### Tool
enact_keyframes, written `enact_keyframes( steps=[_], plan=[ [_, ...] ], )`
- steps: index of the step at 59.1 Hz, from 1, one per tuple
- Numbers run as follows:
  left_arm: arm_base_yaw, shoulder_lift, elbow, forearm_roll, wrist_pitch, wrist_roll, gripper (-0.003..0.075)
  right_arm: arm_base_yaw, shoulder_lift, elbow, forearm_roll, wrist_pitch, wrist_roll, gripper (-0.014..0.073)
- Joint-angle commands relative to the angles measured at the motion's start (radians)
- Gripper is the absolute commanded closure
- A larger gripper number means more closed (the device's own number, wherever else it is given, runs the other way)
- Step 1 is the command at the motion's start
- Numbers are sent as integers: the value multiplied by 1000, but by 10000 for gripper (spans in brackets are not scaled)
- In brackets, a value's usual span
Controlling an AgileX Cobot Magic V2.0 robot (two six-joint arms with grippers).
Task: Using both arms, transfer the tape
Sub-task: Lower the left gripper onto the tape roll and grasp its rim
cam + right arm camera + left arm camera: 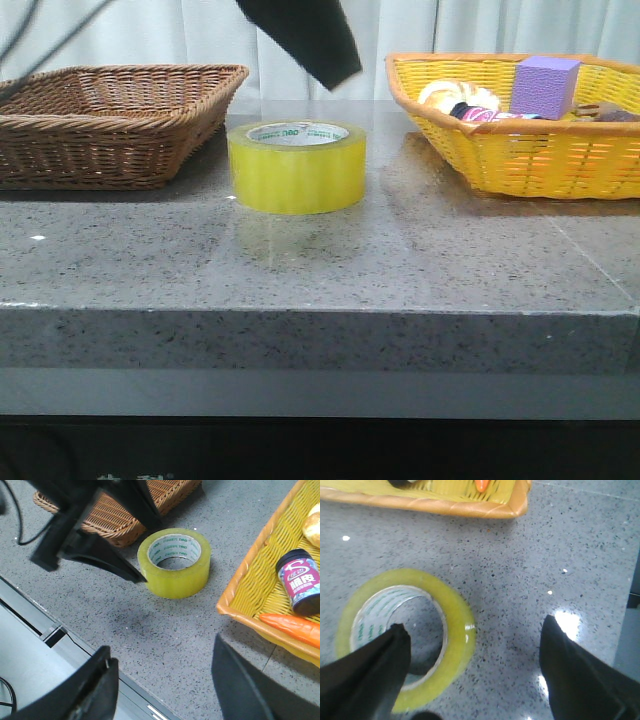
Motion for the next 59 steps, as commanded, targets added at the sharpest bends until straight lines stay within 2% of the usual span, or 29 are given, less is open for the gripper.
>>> enact_keyframes(
  steps=[1, 14, 44, 49, 59],
  plan=[
    [-5, 15, -76, -33, 2, 4, 194, -4, -6, -25, 8, -70, -5, 150],
    [-1, 123, -145, -24, 44, 4, 194, -4, -6, -25, 8, -70, -5, 150],
    [44, 240, -146, -2, 39, -21, 197, -4, -6, -25, 8, -70, -5, 150],
    [48, 241, -146, -9, 39, -23, 246, -4, -6, -25, 8, -70, -5, 150],
    [48, 241, -146, -9, 41, -26, 477, -4, -6, -25, 8, -70, -5, 150]
  ],
)
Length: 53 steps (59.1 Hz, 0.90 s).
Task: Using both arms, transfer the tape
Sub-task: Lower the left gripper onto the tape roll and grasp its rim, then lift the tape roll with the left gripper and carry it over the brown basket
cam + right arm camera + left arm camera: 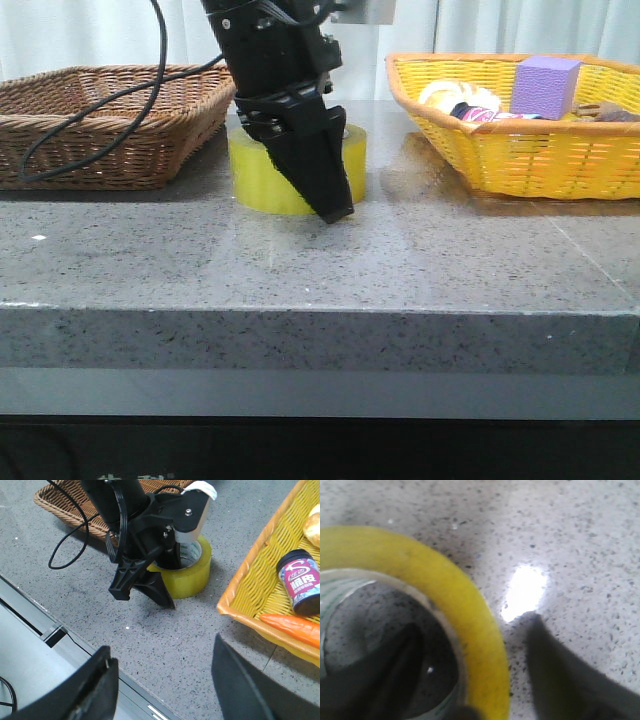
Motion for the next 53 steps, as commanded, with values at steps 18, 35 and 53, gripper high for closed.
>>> enact_keyframes(
  steps=[18, 35, 53],
  plan=[
    [3, -44, -142, -7, 17, -115, 548, -4, -6, -25, 8, -70, -6, 150],
    [4, -71, -324, 78, 70, -293, 548, -4, -6, -25, 8, -70, -6, 150],
    [19, -79, -469, 251, 148, -535, 549, -4, -6, -25, 8, -70, -6, 150]
  ],
)
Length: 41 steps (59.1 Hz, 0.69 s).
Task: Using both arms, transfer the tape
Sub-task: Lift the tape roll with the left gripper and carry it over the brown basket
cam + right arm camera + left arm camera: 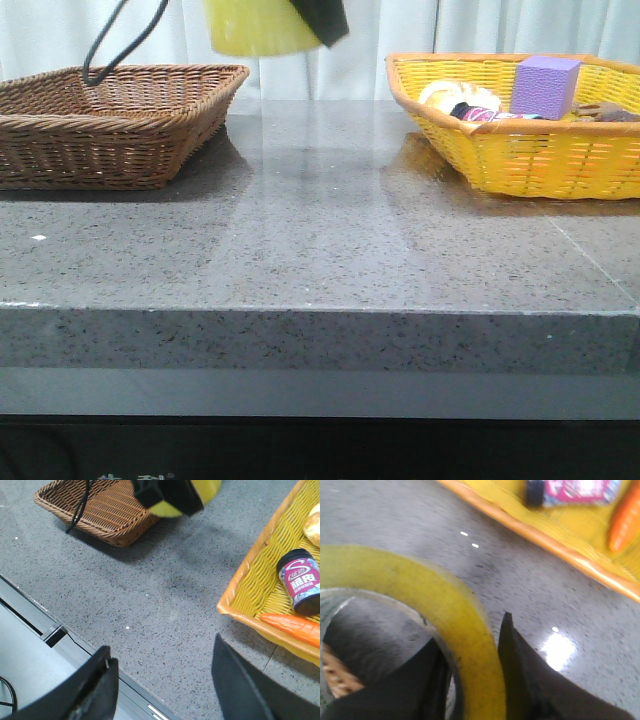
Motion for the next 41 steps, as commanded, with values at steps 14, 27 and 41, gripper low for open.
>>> enact_keyframes(
  steps=[14, 27, 41],
  plan=[
    [133, -68, -60, 69, 16, -214, 549, -4, -6, -25, 8, -70, -7, 150],
    [282, -31, -58, 69, 16, -282, 549, -4, -6, -25, 8, -70, -7, 150],
    [345, 45, -56, 62, 16, -286, 549, -4, -6, -25, 8, -70, -7, 150]
  ],
)
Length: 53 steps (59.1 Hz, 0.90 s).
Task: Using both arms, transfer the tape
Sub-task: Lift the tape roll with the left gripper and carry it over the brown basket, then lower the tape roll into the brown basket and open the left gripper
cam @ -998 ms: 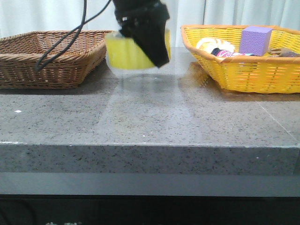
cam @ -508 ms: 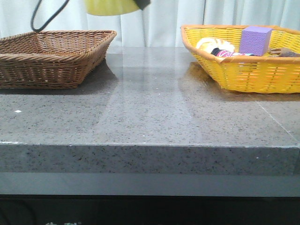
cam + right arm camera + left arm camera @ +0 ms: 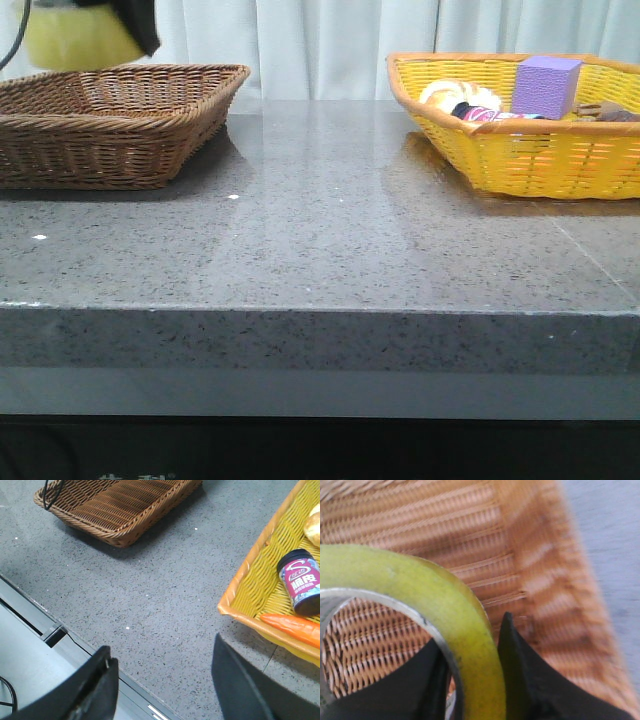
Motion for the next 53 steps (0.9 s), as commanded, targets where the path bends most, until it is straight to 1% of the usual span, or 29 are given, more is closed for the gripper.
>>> enact_keyframes(
  steps=[1, 16, 20, 22, 24, 27, 29, 33, 41, 53],
  plan=[
    [6, -29, -32, -7, 9, -10, 549, -4, -6, -25, 8, -70, -7, 150],
    [6, 37, -30, -15, 9, -10, 548, -4, -6, -25, 8, -70, -7, 150],
    [6, 47, -28, -15, 9, -10, 531, -4, -6, -25, 8, -70, -7, 150],
    [6, 50, -28, -15, 9, -10, 507, -4, -6, -25, 8, -70, -7, 150],
    [6, 49, -28, -15, 9, -10, 468, -4, -6, -25, 8, -70, -7, 150],
    [6, 49, -28, -15, 9, -10, 387, -4, -6, -25, 8, -70, -7, 150],
    [6, 48, -28, -15, 9, -10, 349, -4, -6, -25, 8, -70, -7, 150],
    [6, 39, -28, -22, 9, -10, 295, -4, -6, -25, 8, -70, -7, 150],
    [6, 2, -28, -45, 9, -10, 301, -4, -6, -25, 8, -70, -7, 150],
    [6, -103, -26, -93, 9, -10, 302, -4, -6, -25, 8, -70, -7, 150]
  ],
)
